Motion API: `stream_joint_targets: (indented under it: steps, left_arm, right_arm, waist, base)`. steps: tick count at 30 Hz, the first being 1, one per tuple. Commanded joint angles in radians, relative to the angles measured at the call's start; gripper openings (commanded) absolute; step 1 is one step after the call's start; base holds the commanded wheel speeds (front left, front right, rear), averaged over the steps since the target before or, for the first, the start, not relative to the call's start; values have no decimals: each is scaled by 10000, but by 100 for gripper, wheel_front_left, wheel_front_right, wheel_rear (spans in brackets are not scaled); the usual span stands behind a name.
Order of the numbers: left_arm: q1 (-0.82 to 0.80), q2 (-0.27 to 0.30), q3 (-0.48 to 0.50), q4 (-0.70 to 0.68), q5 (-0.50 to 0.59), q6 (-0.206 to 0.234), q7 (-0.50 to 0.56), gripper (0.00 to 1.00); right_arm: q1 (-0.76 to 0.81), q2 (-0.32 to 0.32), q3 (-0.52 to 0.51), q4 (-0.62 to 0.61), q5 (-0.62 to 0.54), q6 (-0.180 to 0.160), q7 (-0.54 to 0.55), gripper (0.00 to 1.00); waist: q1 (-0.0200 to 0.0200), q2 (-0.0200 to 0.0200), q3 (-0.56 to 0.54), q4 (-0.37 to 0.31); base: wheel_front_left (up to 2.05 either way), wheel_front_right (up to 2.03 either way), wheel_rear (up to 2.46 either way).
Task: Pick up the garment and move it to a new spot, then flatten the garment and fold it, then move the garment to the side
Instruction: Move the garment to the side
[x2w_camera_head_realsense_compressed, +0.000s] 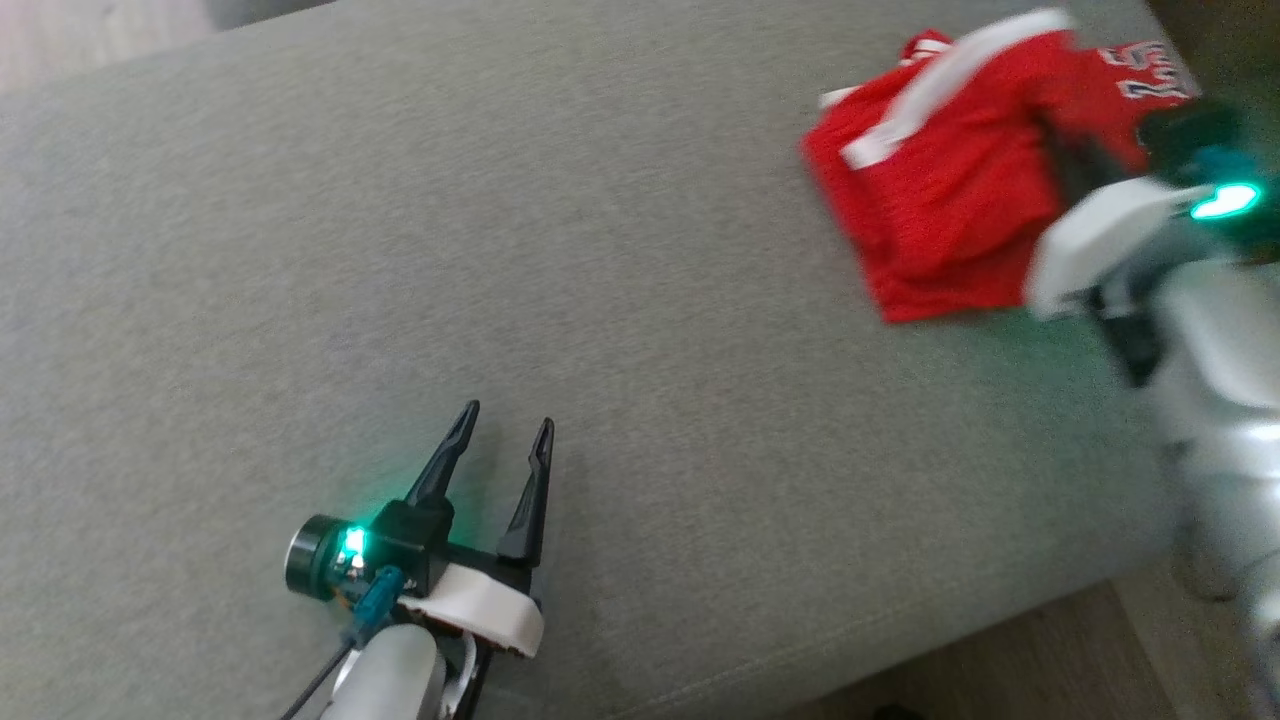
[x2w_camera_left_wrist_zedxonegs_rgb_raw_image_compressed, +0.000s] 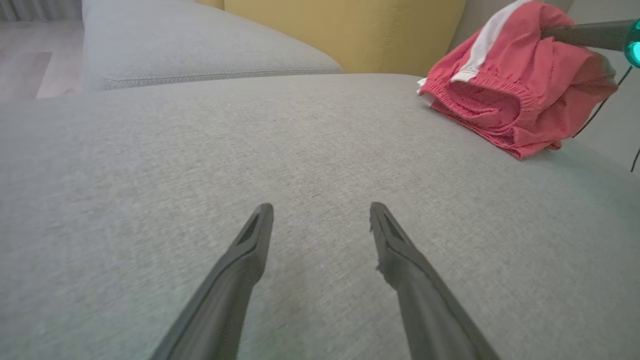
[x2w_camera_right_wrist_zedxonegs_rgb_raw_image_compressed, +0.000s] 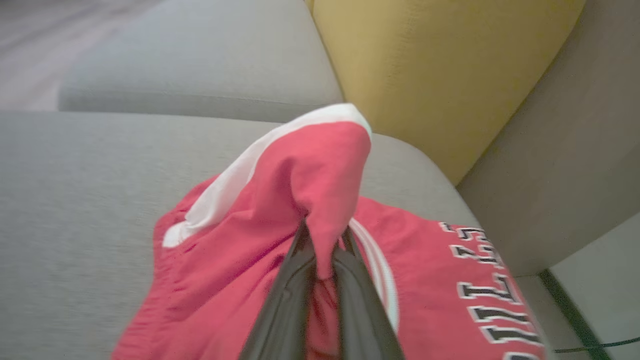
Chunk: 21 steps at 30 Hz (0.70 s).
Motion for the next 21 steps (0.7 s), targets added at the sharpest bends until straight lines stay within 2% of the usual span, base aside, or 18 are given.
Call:
stream_joint_targets:
  steps: [1, 4, 8, 10, 15, 17, 21]
  left_arm:
    - [-211, 33, 335, -238, 37, -24, -53, 100]
    - [-172, 33, 332, -262, -46, 10, -53, 100]
    - [-129, 33, 331, -253, -55, 26, -53, 100]
    - [-126, 33, 336, -233, -42, 26, -53, 100]
    - [-207, 33, 474, -184, -15, 94, -53, 100]
    - [-185, 33, 573, -215, -17, 184, -53, 100]
    - [-111, 33, 841, -327, -29, 434, -53, 100]
  right_arm:
    - [-444, -749, -120, 171, -391, 67, 168, 0]
    - [-831, -1514, -495, 700, -950, 67, 246, 0]
    - [-1154, -2011, -980, 1178, -1629, 67, 205, 0]
    - [-1317, -2185, -1556, 1473, -2071, 67, 106, 100]
    - [-1470, -2115, -3378, 1558, -3458, 67, -599, 100]
    - [-1288, -1571, -4064, 1180, -4014, 67, -948, 100]
    - [-726, 8, -4899, 153, -4521, 67, -1318, 100]
  waist:
    - [-1, 0, 106, 436]
    - [-1, 0, 148, 684]
    - [-1, 0, 176, 816]
    - [-1, 0, 195, 877]
    - [-1, 0, 174, 975]
    - [-1, 0, 64, 1019]
    - [-1, 0, -168, 1182]
  base:
    - [0, 0, 0]
    - [0, 0, 0]
    - [0, 0, 0]
    - [0, 0, 0]
    - [0, 0, 0]
    - [0, 0, 0]
    - [0, 0, 0]
